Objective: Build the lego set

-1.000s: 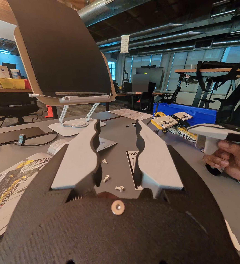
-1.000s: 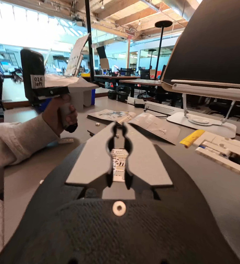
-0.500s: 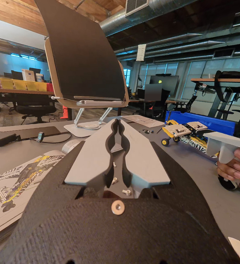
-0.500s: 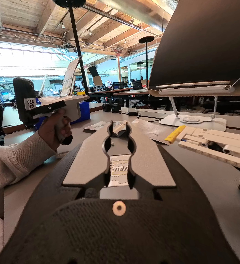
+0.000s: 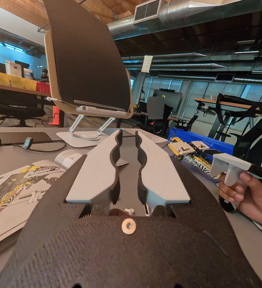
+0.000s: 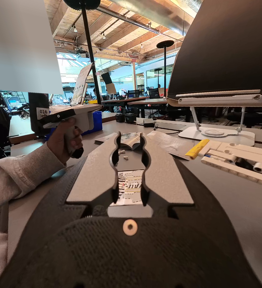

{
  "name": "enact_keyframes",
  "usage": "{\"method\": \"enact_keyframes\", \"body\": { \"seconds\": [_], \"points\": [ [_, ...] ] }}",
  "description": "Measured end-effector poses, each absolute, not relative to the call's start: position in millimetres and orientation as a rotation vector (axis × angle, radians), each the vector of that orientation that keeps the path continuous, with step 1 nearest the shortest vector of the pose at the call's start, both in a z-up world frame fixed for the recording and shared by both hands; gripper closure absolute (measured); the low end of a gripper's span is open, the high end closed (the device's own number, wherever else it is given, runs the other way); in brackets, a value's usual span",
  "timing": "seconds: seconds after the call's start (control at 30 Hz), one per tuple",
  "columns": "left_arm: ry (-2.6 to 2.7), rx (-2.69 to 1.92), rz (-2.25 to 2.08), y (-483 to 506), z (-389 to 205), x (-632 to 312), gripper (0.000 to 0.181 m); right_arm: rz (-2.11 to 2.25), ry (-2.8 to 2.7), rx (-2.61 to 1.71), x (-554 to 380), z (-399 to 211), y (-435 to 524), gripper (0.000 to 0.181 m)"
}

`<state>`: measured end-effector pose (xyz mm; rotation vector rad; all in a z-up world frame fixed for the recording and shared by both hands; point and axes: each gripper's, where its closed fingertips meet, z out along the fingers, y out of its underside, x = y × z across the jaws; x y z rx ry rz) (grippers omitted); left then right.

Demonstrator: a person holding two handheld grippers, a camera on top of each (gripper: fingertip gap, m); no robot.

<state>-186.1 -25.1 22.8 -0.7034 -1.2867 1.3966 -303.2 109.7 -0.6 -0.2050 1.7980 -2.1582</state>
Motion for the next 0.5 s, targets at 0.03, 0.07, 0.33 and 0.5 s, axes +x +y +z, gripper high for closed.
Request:
{"method": "enact_keyframes", "body": {
  "seconds": [0.03,0.07,0.33,0.5],
  "points": [
    [-1.288,-0.696,1.383,-26,22,-186,0.165,-2.154,1.785,-0.195,-304,0,110,0.158],
    [-1.29,-0.69,1.371,-26,21,-187,0.164,-2.147,1.77,-0.184,-304,1,110,0.158],
    [-1.329,-0.717,1.331,-30,12,-196,0.161,-2.084,1.671,-0.061,-315,4,109,0.158],
    [-1.386,-0.734,1.3,-39,-1,-202,0.161,-1.999,1.66,-0.121,-301,2,106,0.154]
  ]
}}
